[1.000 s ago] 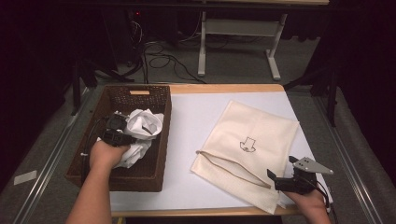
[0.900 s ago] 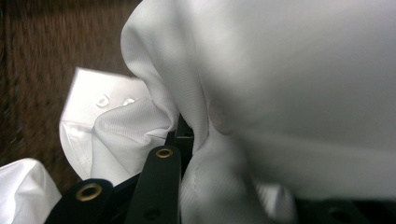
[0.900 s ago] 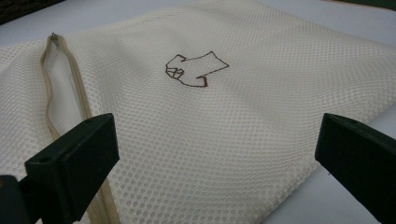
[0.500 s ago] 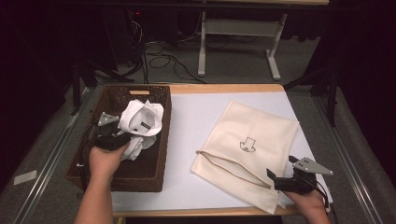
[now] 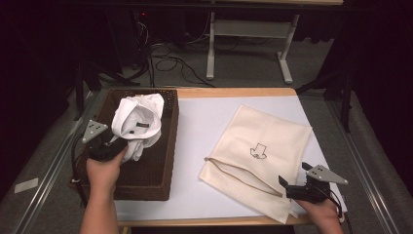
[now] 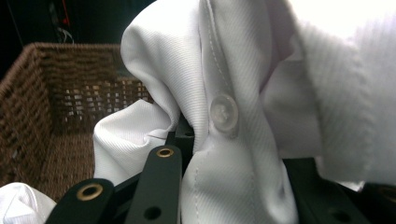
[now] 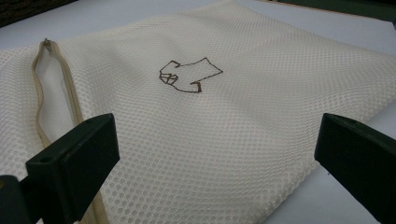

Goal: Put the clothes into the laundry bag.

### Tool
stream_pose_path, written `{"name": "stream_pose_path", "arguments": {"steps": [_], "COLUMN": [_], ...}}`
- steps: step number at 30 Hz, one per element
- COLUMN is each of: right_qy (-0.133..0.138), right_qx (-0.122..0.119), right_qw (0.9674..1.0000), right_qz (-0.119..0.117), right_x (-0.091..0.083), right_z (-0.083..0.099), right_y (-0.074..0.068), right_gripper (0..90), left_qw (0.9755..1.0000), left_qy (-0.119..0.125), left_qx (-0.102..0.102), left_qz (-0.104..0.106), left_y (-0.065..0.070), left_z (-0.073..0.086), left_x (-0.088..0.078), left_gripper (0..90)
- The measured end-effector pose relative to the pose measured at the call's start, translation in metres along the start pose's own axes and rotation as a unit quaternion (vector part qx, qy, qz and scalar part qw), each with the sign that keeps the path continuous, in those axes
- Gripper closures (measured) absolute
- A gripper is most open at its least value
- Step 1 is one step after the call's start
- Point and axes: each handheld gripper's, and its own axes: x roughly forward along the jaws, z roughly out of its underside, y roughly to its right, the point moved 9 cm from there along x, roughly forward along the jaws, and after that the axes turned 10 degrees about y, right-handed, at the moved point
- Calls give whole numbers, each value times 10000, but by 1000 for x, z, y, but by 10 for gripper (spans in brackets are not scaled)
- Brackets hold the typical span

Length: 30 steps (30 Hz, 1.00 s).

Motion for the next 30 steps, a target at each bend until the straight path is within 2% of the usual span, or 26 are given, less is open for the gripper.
{"name": "stream_pose_path", "arguments": {"steps": [5, 6, 9, 14, 18, 25, 30], "right_qy": [54, 51, 53, 76, 89, 124, 146], "right_qx": [-56, -67, -112, -81, -77, -84, -94], "right_qw": [10000, 10000, 9999, 9999, 9999, 9999, 9998], "right_qz": [26, 33, 25, 57, 61, 67, 73], "right_x": [0, 1, 1, 0, -1, -2, -3], "right_z": [-1, -1, -1, -2, -3, -4, -5], "right_y": [-2, -3, -3, -1, -1, 1, 2], "right_gripper": [5, 5, 5, 5, 6, 6, 6], "left_qw": [9995, 9989, 9973, 9934, 9908, 9853, 9799], "left_qy": [299, 463, 719, 1085, 1267, 1598, 1896], "left_qx": [48, 84, 150, 367, 477, 576, 607], "left_qz": [-29, -38, -61, -86, -92, -179, -163], "left_y": [-1, 0, 1, 5, 8, 13, 22], "left_z": [-7, -10, -15, -23, -28, -41, -56], "left_x": [-6, -9, -14, -21, -25, -33, -41], "left_gripper": [717, 717, 717, 717, 717, 717, 718]}}
